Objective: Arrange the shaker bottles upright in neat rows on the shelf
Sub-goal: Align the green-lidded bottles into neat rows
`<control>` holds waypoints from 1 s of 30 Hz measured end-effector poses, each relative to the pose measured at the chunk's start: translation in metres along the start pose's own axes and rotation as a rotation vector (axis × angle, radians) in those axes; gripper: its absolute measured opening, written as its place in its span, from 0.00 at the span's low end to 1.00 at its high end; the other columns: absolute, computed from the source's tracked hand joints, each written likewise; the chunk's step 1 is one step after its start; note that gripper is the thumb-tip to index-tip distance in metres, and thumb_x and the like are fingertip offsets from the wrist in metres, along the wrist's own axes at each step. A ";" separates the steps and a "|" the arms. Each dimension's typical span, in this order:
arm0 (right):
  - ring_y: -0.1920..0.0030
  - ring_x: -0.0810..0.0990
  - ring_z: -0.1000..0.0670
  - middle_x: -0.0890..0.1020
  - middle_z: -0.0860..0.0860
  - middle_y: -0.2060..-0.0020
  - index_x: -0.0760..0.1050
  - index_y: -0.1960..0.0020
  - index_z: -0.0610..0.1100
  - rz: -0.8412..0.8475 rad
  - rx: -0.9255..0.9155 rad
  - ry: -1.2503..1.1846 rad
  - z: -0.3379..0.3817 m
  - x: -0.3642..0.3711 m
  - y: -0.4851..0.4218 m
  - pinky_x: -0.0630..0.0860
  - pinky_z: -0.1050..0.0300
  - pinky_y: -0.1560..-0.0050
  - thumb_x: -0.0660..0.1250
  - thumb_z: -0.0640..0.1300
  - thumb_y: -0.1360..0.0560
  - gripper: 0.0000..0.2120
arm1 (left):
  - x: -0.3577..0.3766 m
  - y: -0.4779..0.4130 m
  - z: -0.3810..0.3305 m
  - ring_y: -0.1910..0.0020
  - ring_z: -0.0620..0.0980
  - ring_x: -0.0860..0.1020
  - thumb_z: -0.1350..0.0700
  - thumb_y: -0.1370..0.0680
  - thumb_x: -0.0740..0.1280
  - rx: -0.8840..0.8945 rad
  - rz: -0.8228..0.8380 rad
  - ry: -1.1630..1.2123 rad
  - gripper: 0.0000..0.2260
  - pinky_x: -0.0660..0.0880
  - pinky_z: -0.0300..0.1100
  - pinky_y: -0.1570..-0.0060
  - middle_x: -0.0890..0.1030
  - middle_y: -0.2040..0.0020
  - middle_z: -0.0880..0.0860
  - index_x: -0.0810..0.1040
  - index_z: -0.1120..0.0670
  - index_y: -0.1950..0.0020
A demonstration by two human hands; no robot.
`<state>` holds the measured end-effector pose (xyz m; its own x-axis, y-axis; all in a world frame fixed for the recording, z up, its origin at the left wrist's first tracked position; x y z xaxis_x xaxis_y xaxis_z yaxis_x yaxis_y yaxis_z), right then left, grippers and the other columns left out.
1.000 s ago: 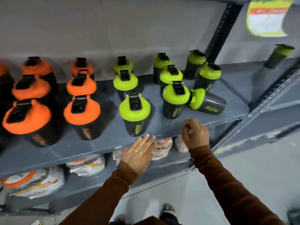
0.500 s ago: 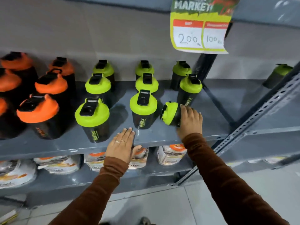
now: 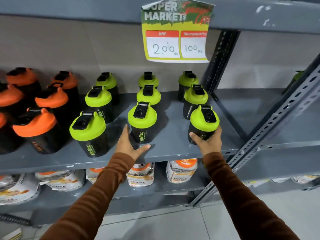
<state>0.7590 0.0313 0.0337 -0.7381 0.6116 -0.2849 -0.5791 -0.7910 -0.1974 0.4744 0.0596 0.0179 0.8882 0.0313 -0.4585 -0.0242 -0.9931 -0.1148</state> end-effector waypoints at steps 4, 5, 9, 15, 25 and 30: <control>0.42 0.76 0.46 0.77 0.44 0.40 0.60 0.34 0.45 0.026 0.038 0.059 -0.011 0.001 0.000 0.68 0.60 0.44 0.80 0.42 0.43 0.43 | 0.007 -0.020 -0.006 0.40 0.52 0.72 0.59 0.41 0.79 -0.036 -0.028 0.110 0.43 0.67 0.44 0.37 0.73 0.36 0.57 0.60 0.56 0.32; 0.42 0.76 0.46 0.77 0.44 0.41 0.61 0.35 0.45 0.031 0.047 0.056 -0.013 0.001 0.000 0.69 0.59 0.43 0.80 0.43 0.43 0.43 | 0.008 -0.023 -0.005 0.41 0.54 0.73 0.58 0.41 0.80 -0.055 -0.048 0.078 0.41 0.68 0.48 0.37 0.74 0.38 0.58 0.62 0.56 0.34; 0.44 0.78 0.44 0.79 0.43 0.43 0.63 0.37 0.42 0.041 0.075 0.051 -0.020 -0.006 -0.004 0.74 0.50 0.40 0.80 0.44 0.44 0.41 | 0.010 -0.025 -0.002 0.47 0.56 0.77 0.55 0.42 0.80 -0.098 -0.125 -0.002 0.35 0.71 0.45 0.44 0.79 0.43 0.59 0.69 0.57 0.41; 0.47 0.77 0.47 0.79 0.44 0.44 0.63 0.37 0.43 0.146 0.081 0.095 -0.026 -0.011 -0.006 0.72 0.54 0.43 0.81 0.41 0.45 0.42 | 0.025 -0.012 -0.002 0.50 0.53 0.77 0.56 0.43 0.80 -0.071 -0.103 0.103 0.32 0.74 0.48 0.44 0.79 0.46 0.57 0.70 0.55 0.44; 0.47 0.79 0.45 0.81 0.44 0.45 0.69 0.43 0.44 0.203 0.127 0.105 -0.028 -0.021 -0.009 0.74 0.50 0.41 0.81 0.41 0.45 0.34 | 0.029 -0.004 0.001 0.49 0.54 0.77 0.59 0.43 0.80 -0.053 -0.042 0.121 0.35 0.74 0.50 0.43 0.77 0.43 0.59 0.68 0.56 0.40; 0.47 0.79 0.45 0.81 0.43 0.45 0.69 0.43 0.43 0.234 0.133 0.126 -0.026 -0.023 -0.008 0.74 0.50 0.40 0.81 0.40 0.44 0.34 | 0.029 0.001 0.000 0.50 0.51 0.75 0.58 0.43 0.80 -0.052 -0.030 0.104 0.37 0.73 0.45 0.46 0.76 0.45 0.55 0.68 0.56 0.38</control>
<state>0.7897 0.0230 0.0172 -0.8130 0.3990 -0.4240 -0.4445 -0.8957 0.0093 0.5005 0.0599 0.0046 0.9311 0.0517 -0.3610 0.0245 -0.9965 -0.0794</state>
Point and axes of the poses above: each hand's wrist, its own y-axis away from the middle knuckle, its own x-axis out of the palm, z = x × y, the point moved 5 cm from there along -y, towards the middle knuckle
